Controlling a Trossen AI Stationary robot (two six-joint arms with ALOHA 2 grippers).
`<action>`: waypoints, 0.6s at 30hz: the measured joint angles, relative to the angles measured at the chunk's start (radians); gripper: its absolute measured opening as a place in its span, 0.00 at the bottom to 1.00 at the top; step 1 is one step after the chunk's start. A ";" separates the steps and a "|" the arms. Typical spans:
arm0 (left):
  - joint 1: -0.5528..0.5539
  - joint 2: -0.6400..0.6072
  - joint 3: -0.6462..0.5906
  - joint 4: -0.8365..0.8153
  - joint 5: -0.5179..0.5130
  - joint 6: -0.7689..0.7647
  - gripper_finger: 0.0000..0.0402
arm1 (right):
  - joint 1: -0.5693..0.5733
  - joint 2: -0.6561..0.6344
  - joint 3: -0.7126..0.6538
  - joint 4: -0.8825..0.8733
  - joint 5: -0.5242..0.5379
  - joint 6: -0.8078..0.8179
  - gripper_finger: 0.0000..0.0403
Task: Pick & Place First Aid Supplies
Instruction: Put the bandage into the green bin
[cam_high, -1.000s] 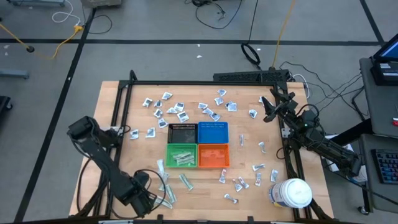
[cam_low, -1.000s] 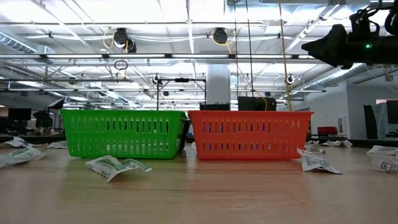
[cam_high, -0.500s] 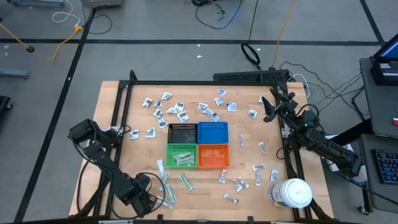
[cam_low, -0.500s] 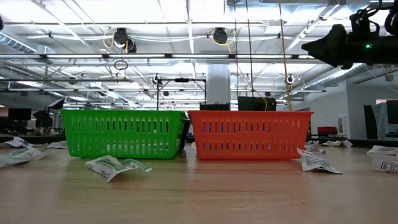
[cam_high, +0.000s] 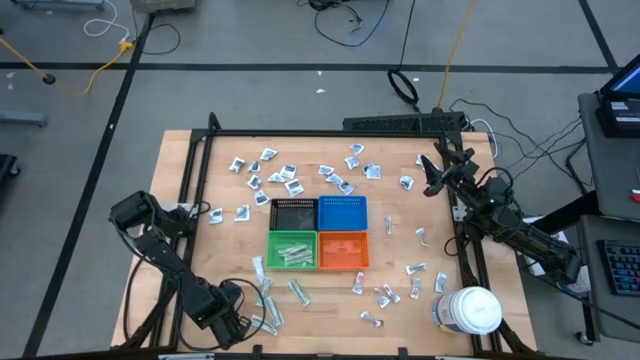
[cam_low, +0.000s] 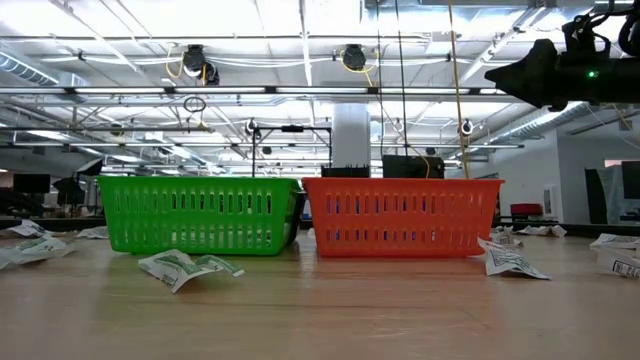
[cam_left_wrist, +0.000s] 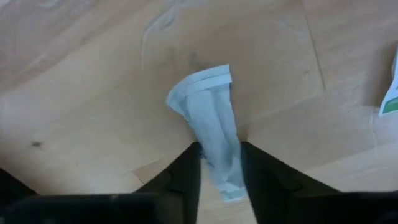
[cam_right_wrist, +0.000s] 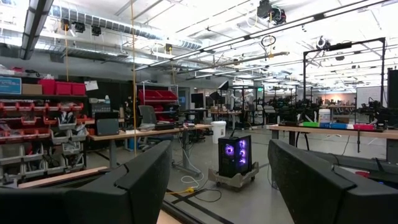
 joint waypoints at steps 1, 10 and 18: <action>-0.003 0.000 0.000 0.000 0.000 0.000 0.22 | 0.000 0.000 0.000 0.000 0.000 0.000 0.65; -0.012 0.000 -0.001 0.030 0.014 -0.001 0.02 | 0.000 0.000 0.000 0.000 0.000 0.000 0.65; -0.009 -0.045 -0.001 0.011 0.019 -0.004 0.02 | 0.000 0.000 0.000 0.000 0.000 0.000 0.65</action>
